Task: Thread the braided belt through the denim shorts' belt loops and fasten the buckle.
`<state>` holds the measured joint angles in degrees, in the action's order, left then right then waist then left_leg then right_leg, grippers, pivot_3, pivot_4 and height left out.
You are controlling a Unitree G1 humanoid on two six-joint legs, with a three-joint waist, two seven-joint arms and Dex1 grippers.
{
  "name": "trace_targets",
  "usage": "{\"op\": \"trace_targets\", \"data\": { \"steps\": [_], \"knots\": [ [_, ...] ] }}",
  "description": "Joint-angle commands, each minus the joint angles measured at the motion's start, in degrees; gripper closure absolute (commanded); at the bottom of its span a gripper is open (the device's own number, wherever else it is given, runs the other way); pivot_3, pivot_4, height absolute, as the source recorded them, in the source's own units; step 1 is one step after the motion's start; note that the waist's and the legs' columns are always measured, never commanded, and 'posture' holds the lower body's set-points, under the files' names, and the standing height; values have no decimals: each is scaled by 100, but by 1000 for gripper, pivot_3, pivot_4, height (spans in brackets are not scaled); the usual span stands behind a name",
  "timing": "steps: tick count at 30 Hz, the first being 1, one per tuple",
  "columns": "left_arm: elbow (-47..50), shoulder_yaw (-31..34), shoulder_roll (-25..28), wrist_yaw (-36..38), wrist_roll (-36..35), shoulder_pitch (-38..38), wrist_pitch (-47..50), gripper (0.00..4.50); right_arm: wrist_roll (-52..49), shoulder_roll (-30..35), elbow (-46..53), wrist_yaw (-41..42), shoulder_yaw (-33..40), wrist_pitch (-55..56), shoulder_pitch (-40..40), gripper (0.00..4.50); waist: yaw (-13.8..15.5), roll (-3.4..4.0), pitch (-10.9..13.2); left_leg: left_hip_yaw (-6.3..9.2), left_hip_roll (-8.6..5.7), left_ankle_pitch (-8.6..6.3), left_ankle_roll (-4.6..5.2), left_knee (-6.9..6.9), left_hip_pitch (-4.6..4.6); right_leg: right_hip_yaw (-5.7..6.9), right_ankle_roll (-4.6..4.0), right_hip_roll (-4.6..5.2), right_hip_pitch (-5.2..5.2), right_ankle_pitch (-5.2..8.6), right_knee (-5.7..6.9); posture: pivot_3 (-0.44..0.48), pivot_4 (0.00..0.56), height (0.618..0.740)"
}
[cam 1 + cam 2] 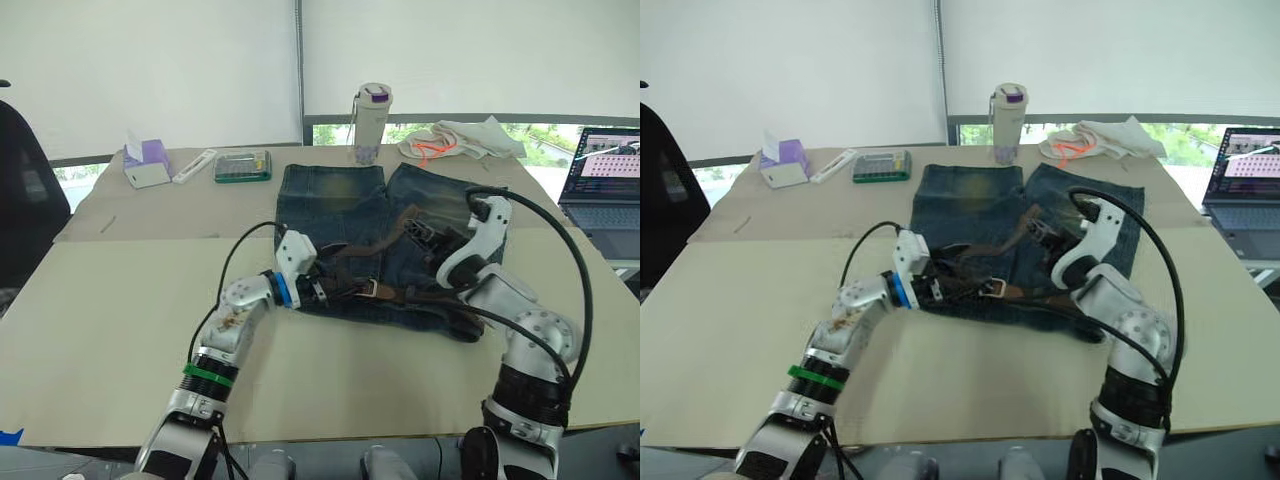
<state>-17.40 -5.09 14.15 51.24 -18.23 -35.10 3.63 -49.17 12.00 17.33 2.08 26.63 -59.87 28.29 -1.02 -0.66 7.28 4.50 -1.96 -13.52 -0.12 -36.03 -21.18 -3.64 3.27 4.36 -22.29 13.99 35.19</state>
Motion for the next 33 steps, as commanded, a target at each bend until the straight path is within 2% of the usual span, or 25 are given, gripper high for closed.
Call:
{"op": "trace_targets", "data": {
  "steps": [1,6,10,15,19,20,27,33],
  "knots": [
    [-360,352,65,-319,-1,-306,43,19,-334,345,113,-101,368,-148,-59,4500,8,0,0,0,-1,0,0,1,0,0,0,1,2,0,-1,0,150,740],
    [-695,468,17,-81,-105,-368,-15,19,-501,699,78,-270,575,-347,-282,4500,12,-1,1,-4,0,-1,1,4,-2,1,1,0,1,1,-4,0,150,740],
    [-1153,345,-27,238,47,-460,-194,1187,-669,895,166,-382,648,-539,-434,4500,1,-1,1,-8,1,0,1,3,-2,1,1,-1,1,0,-2,0,150,740],
    [-1335,18,-174,793,169,-490,-308,2888,-819,1005,304,-479,631,-641,-620,4500,12,-2,1,-14,1,0,1,4,-4,1,1,0,1,1,-4,0,150,740],
    [-1666,-139,-279,975,360,-571,-588,4249,-957,1027,353,-547,673,-631,-705,4500,16,-3,2,-15,-1,0,1,1,-6,1,1,2,3,0,-6,0,150,740],
    [-1788,-143,-332,987,380,-610,-662,4453,-999,1048,360,-555,690,-630,-733,4500,17,-3,2,-15,0,0,2,1,-6,1,1,1,3,1,-6,0,150,740],
    [-2670,-94,-664,999,529,-920,-1097,4453,-1230,1252,334,-641,745,-591,-863,4500,21,-5,4,-16,-1,0,2,1,-8,1,3,1,3,1,-7,0,150,740],
    [-3497,-214,-806,893,946,-1142,-1499,4453,-1418,1377,389,-720,791,-582,-962,4500,21,-7,4,-17,0,0,3,1,-8,2,3,-1,3,2,-7,0,150,740]
  ]
}}
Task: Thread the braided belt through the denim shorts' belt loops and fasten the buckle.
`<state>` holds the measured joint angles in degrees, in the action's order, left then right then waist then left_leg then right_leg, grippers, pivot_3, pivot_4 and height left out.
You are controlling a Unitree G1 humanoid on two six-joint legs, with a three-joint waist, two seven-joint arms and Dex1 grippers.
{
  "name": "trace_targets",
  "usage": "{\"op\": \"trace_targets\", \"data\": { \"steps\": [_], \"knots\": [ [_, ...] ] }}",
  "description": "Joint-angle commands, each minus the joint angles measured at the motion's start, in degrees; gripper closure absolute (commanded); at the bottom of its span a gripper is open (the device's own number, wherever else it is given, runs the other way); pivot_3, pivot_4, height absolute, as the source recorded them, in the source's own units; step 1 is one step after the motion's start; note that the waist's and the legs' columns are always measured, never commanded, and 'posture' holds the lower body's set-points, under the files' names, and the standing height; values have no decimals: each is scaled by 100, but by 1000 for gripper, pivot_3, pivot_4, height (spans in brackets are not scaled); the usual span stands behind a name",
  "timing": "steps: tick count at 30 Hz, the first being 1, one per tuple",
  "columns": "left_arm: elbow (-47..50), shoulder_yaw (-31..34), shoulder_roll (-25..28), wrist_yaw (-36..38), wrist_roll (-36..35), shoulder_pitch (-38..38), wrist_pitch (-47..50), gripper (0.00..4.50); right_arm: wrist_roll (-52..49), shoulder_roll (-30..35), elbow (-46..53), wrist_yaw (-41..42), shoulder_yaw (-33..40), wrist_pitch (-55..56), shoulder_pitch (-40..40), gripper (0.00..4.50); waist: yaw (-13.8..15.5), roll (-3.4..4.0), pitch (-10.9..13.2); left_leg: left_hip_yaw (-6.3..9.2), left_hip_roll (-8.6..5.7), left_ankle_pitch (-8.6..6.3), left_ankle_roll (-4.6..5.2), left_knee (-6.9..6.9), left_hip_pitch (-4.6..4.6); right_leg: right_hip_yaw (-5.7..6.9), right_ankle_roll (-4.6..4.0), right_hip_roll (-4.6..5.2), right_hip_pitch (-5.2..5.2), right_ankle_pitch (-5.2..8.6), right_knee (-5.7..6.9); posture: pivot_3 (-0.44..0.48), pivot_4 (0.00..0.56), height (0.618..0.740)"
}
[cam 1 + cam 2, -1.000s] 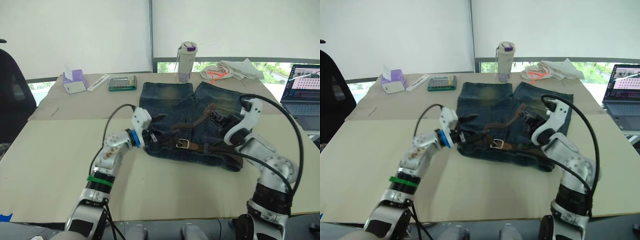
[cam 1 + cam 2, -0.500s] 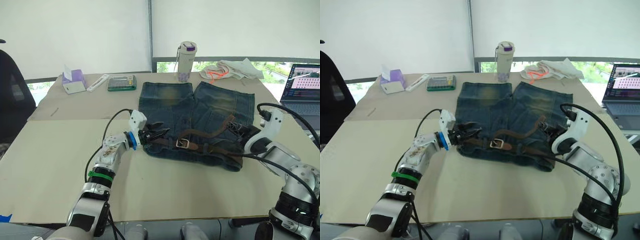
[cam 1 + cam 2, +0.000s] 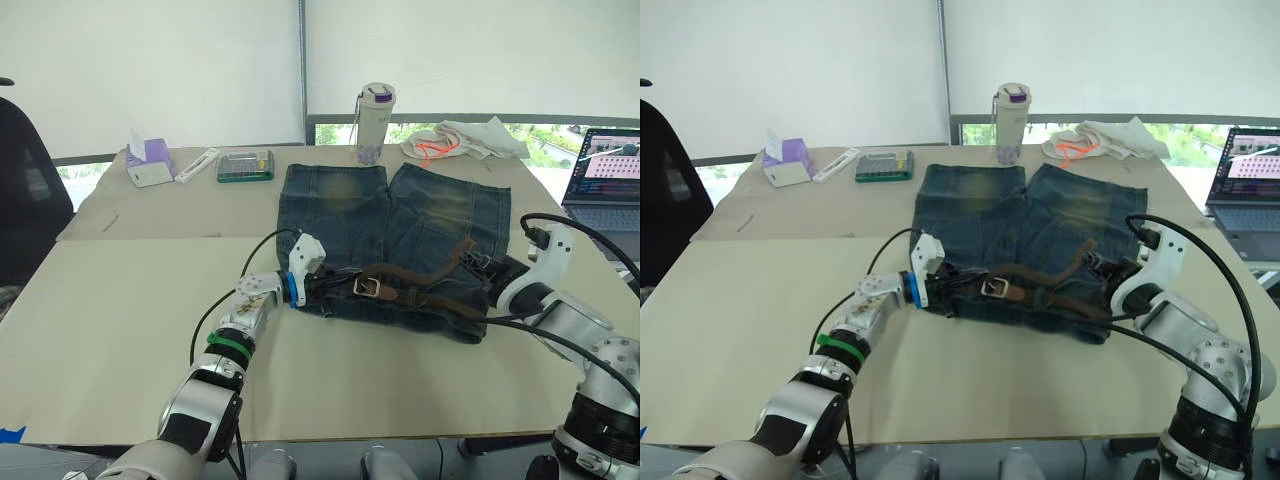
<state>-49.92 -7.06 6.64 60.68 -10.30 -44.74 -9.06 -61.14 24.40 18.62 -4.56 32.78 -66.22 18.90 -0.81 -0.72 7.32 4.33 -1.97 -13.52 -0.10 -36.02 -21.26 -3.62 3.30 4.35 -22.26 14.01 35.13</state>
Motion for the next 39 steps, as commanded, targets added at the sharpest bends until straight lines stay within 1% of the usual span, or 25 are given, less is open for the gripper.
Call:
{"op": "trace_targets", "data": {
  "steps": [1,7,10,14,18,27,33,37,39],
  "knots": [
    [-376,-29,-80,-76,216,-218,-291,4453,-265,154,288,-81,193,52,-48,4500,0,0,0,0,0,0,0,0,0,0,0,1,0,0,0,0,150,740],
    [-1056,-104,-166,-411,655,-462,-496,4453,-515,309,381,-218,266,81,-207,4500,20,-1,0,1,-3,0,1,-4,-1,1,3,3,5,2,0,0,150,740],
    [-1230,-182,-222,-422,814,-477,-581,4453,-566,448,361,-226,343,83,-298,4500,29,-1,0,1,-3,0,1,-4,0,1,5,2,7,2,0,0,150,740],
    [-1297,-199,-321,-331,862,-445,-611,4453,-599,670,264,-234,432,118,-398,4500,35,-1,0,1,-6,0,1,-5,0,1,7,5,10,3,0,0,150,740],
    [-1316,-270,-387,-231,970,-386,-577,4453,-678,741,266,-286,404,100,-470,4500,37,-2,0,1,-5,0,1,-5,0,1,8,4,10,4,0,0,150,740],
    [-1433,-380,-350,-559,1285,-331,-514,4453,-678,819,198,-375,451,148,-551,4500,102,-2,-2,1,-8,0,2,-12,0,1,10,6,18,5,0,0,150,740],
    [-1540,-182,-278,-1271,1284,-358,-110,4453,-577,983,93,-383,520,182,-615,4500,115,-7,-3,1,-8,-1,3,-15,1,1,14,6,23,7,-1,0,150,740],
    [-1483,-37,-244,-1386,1126,-323,395,4453,-625,921,179,-456,448,192,-645,4500,94,-14,-9,2,-6,-1,3,-17,4,1,28,4,25,15,4,0,150,740],
    [-1396,-34,-216,-1361,1131,-277,435,4453,-633,905,188,-475,429,200,-644,4500,81,-12,-12,1,-6,-1,4,-16,4,0,36,4,25,20,4,0,150,740]
  ]
}}
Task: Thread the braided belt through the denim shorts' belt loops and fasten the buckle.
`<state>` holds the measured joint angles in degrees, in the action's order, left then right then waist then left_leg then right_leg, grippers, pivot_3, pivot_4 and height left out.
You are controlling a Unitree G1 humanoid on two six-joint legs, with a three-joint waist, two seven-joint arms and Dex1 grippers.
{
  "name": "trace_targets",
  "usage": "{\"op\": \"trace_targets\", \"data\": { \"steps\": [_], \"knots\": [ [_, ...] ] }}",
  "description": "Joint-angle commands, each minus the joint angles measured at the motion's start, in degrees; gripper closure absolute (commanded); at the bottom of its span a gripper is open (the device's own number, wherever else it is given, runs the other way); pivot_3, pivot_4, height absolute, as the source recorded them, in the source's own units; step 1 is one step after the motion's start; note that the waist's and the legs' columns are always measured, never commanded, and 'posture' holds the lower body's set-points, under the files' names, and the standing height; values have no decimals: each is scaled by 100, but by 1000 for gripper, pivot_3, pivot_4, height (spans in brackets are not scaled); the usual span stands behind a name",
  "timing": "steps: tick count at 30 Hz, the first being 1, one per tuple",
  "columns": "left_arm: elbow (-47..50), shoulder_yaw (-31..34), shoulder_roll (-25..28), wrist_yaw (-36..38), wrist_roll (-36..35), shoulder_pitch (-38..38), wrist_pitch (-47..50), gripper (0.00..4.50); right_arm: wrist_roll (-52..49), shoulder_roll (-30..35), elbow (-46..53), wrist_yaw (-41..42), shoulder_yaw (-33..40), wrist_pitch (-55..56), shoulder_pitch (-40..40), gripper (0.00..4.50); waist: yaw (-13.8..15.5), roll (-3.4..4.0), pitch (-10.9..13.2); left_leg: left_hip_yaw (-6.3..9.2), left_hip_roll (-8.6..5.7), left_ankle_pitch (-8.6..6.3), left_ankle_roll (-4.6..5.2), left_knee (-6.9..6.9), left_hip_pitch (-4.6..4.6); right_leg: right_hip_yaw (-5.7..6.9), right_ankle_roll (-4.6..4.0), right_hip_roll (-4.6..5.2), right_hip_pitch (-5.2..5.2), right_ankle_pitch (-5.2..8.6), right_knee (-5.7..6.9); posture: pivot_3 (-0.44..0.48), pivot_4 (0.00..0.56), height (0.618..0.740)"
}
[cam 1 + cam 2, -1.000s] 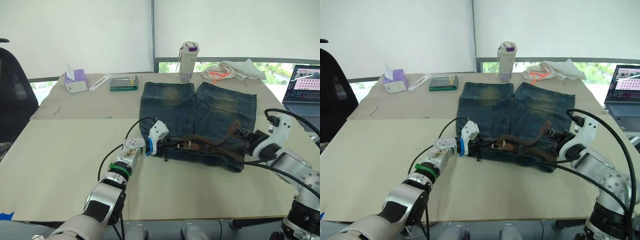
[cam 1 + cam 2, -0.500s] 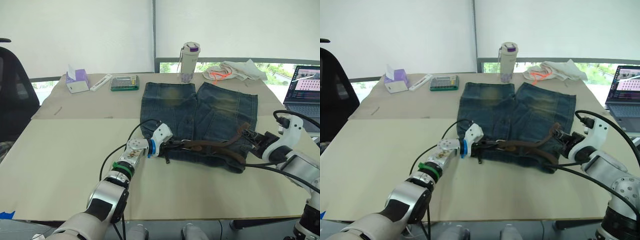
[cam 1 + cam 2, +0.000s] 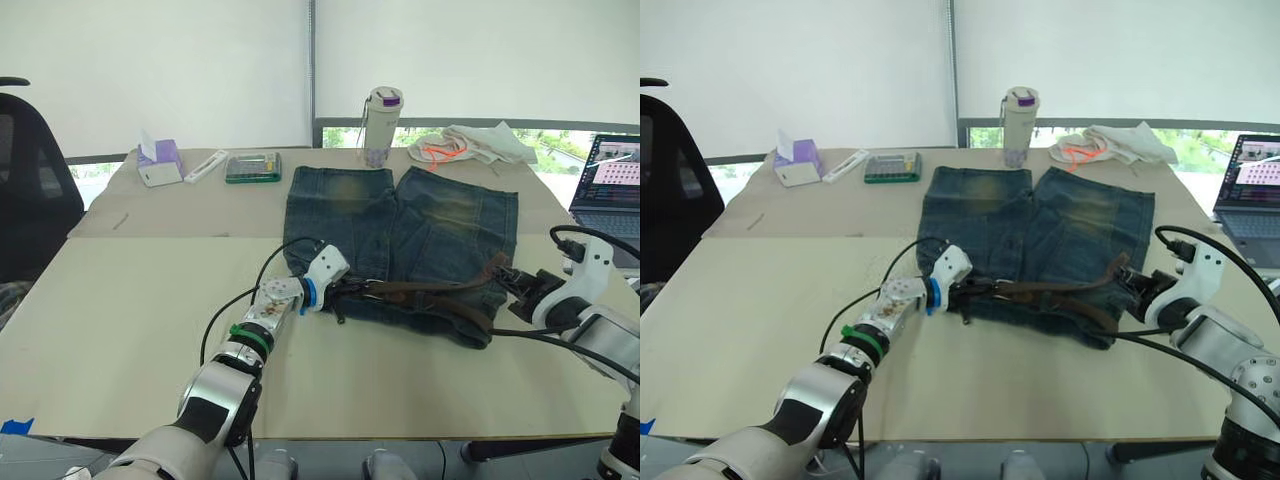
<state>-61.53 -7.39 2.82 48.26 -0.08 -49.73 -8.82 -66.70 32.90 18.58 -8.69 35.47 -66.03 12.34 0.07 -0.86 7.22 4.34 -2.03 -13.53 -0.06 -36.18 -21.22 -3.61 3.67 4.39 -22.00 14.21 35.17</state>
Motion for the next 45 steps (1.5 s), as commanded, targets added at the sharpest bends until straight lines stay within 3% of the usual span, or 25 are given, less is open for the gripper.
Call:
{"op": "trace_targets", "data": {
  "steps": [1,6,13,18,23,28,35,37,45],
  "knots": [
    [-192,-20,184,-101,133,247,418,4453,-77,53,189,-66,153,186,14,4500,-11,4,-3,0,0,0,0,0,0,0,-2,1,0,-1,-1,0,150,740],
    [56,76,208,-109,30,319,452,4453,-127,42,187,-31,95,255,108,4500,-31,6,-4,-1,1,0,1,1,1,-2,-9,-1,-1,-5,1,0,150,740],
    [1212,464,25,307,-658,458,64,4453,-896,-264,310,-193,16,554,620,4500,-84,19,-5,1,6,0,1,3,-8,-3,-24,-5,-14,-14,6,0,150,740],
    [2746,633,-133,452,-1345,749,515,4453,-1600,-900,326,-874,-329,1026,1023,4500,-83,2,5,11,6,0,1,3,-19,-2,-28,-1,-22,-16,1,0,150,740],
    [4142,668,-130,292,-1879,1187,1379,4453,-1478,-1482,329,-1078,-851,1506,1157,4500,-91,8,3,20,6,0,1,4,-13,-9,-27,1,-21,-17,4,0,150,740],
    [5116,714,-145,-68,-2287,1540,2031,2940,-1368,-1688,241,-1007,-1180,1798,1156,4500,-100,12,5,25,7,0,1,3,-9,-9,-28,-3,-24,-17,7,0,150,740],
    [5237,-97,23,-389,-1068,1751,613,541,-1303,-1740,137,-992,-1463,2005,1204,4500,-82,13,4,14,3,0,1,2,-8,-10,-30,-1,-22,-17,3,0,150,740],
    [4991,-414,138,-519,-503,1745,11,31,-1268,-1767,98,-1008,-1512,2072,1239,4500,-79,13,4,14,3,0,1,2,-8,-10,-30,-1,-22,-18,2,0,150,740],
    [3893,-808,301,-2113,1178,1427,-1724,31,-1234,-1926,129,-1108,-1687,2234,1221,4500,-91,14,4,11,6,0,1,7,-6,-10,-30,-5,-23,-18,4,0,150,740]
  ]
}}
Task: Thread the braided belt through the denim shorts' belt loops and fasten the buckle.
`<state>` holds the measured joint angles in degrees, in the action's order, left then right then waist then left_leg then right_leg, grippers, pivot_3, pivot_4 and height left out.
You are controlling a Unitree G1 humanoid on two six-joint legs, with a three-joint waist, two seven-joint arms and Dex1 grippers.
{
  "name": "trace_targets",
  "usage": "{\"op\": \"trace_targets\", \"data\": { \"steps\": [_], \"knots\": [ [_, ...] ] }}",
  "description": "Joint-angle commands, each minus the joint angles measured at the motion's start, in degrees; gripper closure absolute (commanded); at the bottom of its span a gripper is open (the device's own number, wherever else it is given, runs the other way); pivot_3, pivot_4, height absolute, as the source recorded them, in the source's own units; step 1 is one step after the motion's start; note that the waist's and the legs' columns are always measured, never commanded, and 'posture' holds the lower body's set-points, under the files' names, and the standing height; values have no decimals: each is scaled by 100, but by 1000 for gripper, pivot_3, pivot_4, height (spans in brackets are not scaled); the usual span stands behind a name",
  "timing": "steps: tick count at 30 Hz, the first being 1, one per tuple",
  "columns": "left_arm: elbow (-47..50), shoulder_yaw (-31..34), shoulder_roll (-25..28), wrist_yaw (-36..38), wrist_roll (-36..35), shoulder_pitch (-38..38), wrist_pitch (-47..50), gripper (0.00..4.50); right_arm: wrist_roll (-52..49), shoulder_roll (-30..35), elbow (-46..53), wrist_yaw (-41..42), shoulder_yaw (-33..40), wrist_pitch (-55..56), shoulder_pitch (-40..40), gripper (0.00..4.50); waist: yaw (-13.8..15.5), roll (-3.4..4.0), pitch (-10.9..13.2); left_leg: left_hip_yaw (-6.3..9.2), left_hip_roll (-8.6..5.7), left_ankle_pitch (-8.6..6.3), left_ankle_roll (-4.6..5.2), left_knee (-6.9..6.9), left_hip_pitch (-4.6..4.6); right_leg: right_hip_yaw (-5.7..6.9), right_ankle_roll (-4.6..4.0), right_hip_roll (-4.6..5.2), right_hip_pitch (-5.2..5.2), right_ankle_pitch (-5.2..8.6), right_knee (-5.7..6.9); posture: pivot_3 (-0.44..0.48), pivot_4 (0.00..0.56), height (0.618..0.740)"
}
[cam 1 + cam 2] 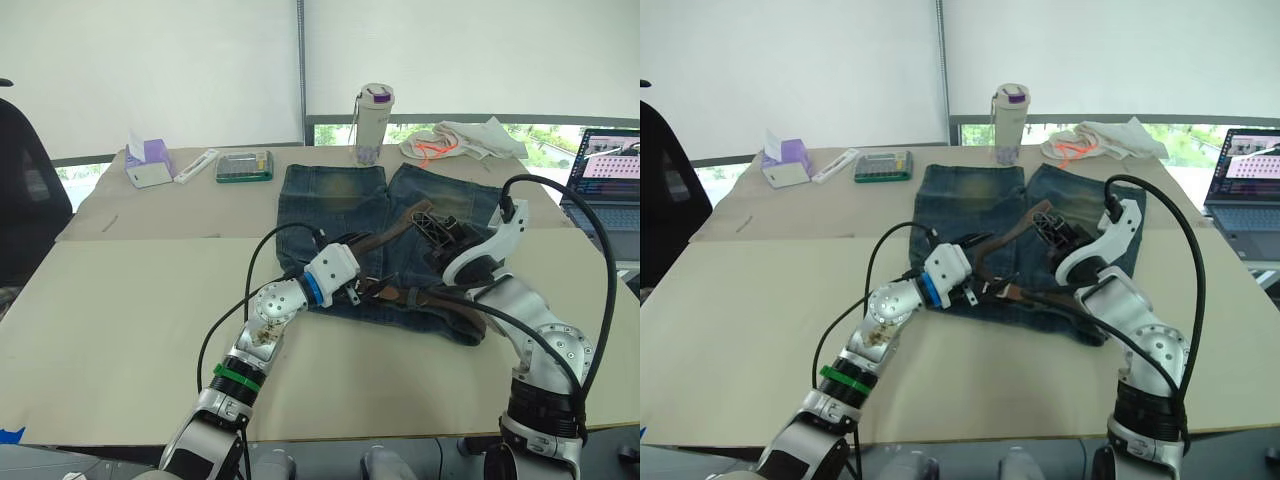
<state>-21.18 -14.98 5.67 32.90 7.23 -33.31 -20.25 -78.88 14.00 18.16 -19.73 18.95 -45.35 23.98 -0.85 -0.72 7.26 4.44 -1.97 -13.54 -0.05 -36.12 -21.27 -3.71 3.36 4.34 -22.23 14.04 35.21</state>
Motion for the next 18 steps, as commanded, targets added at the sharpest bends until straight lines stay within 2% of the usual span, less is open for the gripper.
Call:
{"op": "trace_targets", "data": {
  "steps": [1,5,8,18],
  "knots": [
    [-235,-55,27,-785,591,-253,-680,31,-12,-48,179,-19,-45,180,44,4500,6,0,0,1,0,0,0,1,0,0,0,1,0,0,0,0,150,740],
    [-472,-61,51,-1291,900,-321,-813,31,21,-47,185,-52,-63,203,16,4500,13,0,0,4,-4,0,0,0,-2,0,1,5,0,0,-1,0,150,740],
    [-527,-78,64,-1426,951,-334,-824,874,31,-43,203,-58,-70,202,-5,4500,11,0,0,5,-4,0,0,0,-2,0,1,6,0,0,0,0,150,740],
    [-513,-234,111,-1574,1087,-426,-1105,4280,158,-15,239,-27,-171,157,-90,4500,7,0,0,2,-3,0,0,1,-1,1,1,3,0,0,0,0,150,740]
  ]
}}
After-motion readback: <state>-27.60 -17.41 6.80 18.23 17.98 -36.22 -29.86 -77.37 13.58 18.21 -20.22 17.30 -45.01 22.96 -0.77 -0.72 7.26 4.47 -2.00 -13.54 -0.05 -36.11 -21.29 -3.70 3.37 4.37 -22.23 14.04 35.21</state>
